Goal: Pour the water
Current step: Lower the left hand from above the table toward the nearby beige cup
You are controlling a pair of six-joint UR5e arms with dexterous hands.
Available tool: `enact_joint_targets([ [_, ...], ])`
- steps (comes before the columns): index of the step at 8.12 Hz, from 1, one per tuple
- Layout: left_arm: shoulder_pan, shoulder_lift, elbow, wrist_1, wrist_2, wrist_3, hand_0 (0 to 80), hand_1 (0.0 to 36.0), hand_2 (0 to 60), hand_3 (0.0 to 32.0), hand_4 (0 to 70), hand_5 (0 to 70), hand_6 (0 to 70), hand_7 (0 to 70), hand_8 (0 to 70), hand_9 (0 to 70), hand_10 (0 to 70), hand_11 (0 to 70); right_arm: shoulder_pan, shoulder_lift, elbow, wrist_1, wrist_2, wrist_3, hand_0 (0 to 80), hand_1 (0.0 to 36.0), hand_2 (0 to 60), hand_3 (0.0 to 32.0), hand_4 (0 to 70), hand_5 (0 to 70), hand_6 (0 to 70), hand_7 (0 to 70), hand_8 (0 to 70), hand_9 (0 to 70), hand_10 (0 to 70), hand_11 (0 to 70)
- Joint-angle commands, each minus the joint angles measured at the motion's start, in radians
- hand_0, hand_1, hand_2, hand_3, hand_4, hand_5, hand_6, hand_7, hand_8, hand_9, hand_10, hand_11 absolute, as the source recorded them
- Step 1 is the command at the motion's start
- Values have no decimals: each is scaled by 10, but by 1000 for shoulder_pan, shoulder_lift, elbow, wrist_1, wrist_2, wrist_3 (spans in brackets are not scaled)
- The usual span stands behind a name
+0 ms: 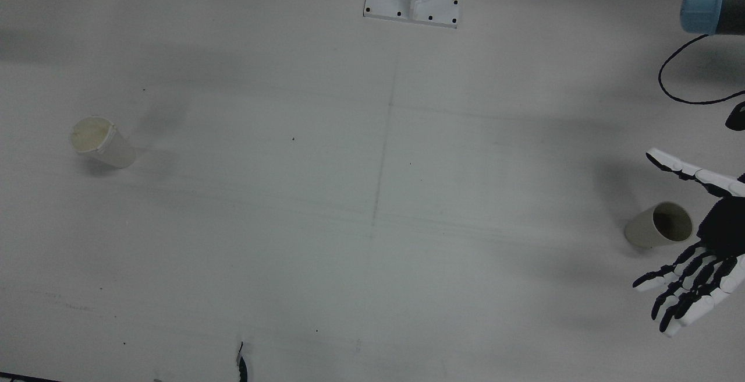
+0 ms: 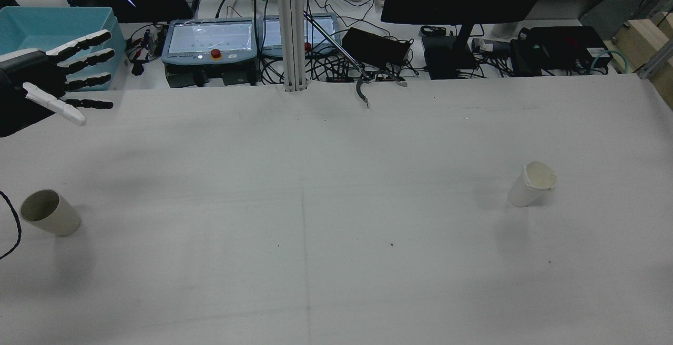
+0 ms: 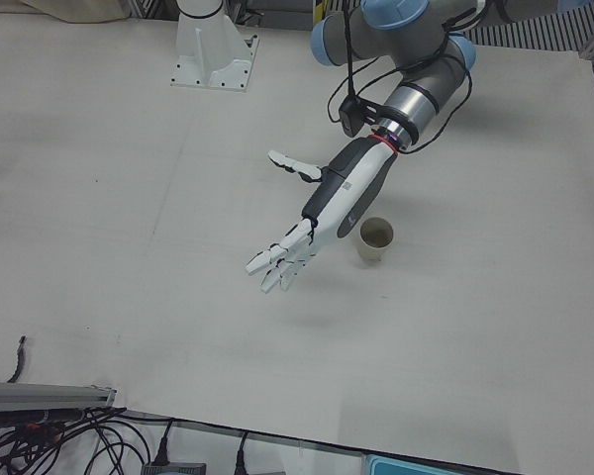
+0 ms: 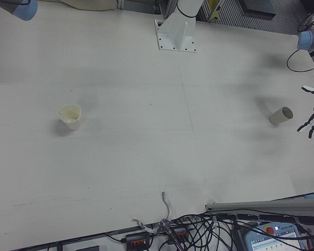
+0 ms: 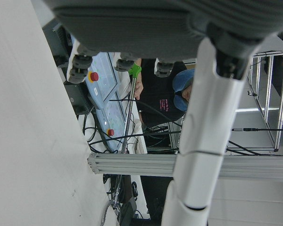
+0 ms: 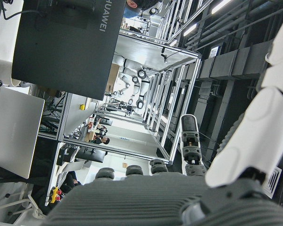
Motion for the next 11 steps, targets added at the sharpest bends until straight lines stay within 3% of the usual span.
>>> enact_joint_targets([
  [1, -2, 0, -2, 1, 3, 0, 800, 217, 0, 264, 122, 70, 44, 48, 49, 0, 62, 119, -3, 8, -10, 30, 85, -205, 415, 85, 114, 0, 76, 276, 0, 83, 0, 2, 16, 31],
  [3, 0, 0, -1, 1, 9, 2, 800, 218, 0, 260, 124, 80, 46, 50, 49, 0, 60, 116, -6, 8, -36, 121, 88, -369, 408, 76, 78, 0, 39, 195, 0, 49, 0, 0, 27, 47],
  [4, 0, 5, 2, 2, 8, 6, 800, 217, 0, 260, 126, 89, 49, 54, 52, 0, 62, 119, -47, 16, -148, 215, 101, -361, 423, 85, 94, 14, 59, 198, 0, 68, 0, 0, 20, 37],
  [5, 1, 9, 4, 2, 6, 21, 800, 216, 0, 256, 126, 83, 50, 53, 50, 0, 62, 119, -144, 20, -254, 319, 155, -281, 415, 80, 76, 24, 8, 176, 0, 48, 2, 0, 35, 59],
  [6, -5, 9, -4, -1, -1, 64, 797, 200, 0, 240, 128, 86, 48, 57, 49, 0, 68, 126, -226, 19, -276, 330, 232, -164, 400, 71, 64, 8, 0, 189, 0, 34, 8, 0, 49, 79],
  [7, -23, 12, -33, -10, -11, 143, 673, 161, 0, 190, 141, 66, 37, 49, 38, 0, 63, 114, -233, -4, -220, 322, 233, -125, 404, 69, 74, 0, 29, 238, 0, 67, 6, 0, 46, 75],
  [8, -72, 96, -97, -57, -56, 232, 601, 118, 0, 148, 163, 66, 33, 46, 32, 0, 60, 107, -224, -56, -88, 304, 233, -139, 419, 80, 82, 0, 34, 233, 0, 67, 7, 0, 39, 65],
  [9, -73, 185, -122, -102, -143, 241, 533, 66, 0, 154, 153, 38, 11, 22, 26, 0, 52, 89, -203, -74, 2, 241, 232, -135, 447, 98, 100, 0, 59, 246, 0, 83, 5, 2, 24, 44],
  [10, -73, 303, -113, -202, -165, 241, 521, 65, 0, 158, 127, 2, 0, 0, 13, 0, 33, 62, -197, -109, 103, 180, 233, -141, 453, 101, 115, 0, 97, 266, 18, 104, 2, 6, 13, 27],
  [11, -69, 375, -93, -287, -163, 241, 492, 48, 0, 82, 117, 0, 0, 0, 0, 0, 15, 35, -194, -120, 149, 123, 232, -141, 456, 101, 121, 0, 126, 284, 28, 109, 5, 7, 2, 11],
])
